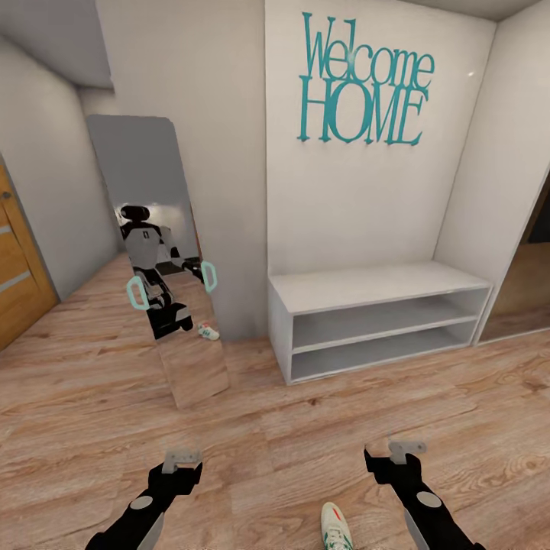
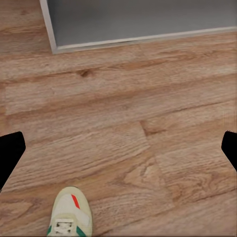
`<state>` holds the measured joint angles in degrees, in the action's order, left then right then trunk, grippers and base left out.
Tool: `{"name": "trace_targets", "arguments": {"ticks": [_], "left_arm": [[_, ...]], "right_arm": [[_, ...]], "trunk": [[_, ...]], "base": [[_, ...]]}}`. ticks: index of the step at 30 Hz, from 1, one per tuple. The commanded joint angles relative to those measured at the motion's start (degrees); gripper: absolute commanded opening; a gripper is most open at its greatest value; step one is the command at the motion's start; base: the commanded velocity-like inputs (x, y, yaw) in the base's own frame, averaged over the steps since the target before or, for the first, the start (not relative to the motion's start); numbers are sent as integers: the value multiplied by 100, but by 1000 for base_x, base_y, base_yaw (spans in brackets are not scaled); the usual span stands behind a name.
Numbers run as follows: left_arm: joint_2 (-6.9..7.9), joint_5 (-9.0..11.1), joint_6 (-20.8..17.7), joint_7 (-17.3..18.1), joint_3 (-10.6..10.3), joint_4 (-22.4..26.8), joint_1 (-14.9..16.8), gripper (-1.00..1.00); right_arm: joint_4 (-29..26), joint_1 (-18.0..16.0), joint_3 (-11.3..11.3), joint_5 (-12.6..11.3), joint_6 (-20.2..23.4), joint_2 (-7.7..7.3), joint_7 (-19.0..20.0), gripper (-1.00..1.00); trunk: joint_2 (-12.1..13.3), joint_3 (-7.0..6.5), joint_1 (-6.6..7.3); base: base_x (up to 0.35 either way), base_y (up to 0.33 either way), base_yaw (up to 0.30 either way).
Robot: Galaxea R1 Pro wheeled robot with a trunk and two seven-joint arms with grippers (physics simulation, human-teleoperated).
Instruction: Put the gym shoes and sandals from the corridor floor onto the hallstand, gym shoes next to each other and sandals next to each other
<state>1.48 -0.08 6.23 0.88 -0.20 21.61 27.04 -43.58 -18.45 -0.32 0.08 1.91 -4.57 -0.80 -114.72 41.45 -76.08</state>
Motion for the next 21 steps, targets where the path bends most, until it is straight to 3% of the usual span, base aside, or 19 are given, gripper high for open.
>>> {"name": "trace_targets", "arguments": {"ticks": [1, 13, 21], "left_arm": [[1, -1, 19, 9, -2, -4, 4, 100], [-15, 20, -43, 11, 4, 19, 66, 100], [-48, 41, -321, 9, 7, 210, 600, 100]], "right_arm": [[-7, -2, 1, 1, 20, 0, -8, 100], [13, 0, 7, 6, 23, 8, -11, 100], [139, -3, 35, 25, 36, 8, -26, 100]], "trunk": [[-44, 32, -22], [-525, 354, -285], [-846, 570, -461]], "base": [[0, 0, 0], [0, 0, 0], [0, 0, 0]]}}
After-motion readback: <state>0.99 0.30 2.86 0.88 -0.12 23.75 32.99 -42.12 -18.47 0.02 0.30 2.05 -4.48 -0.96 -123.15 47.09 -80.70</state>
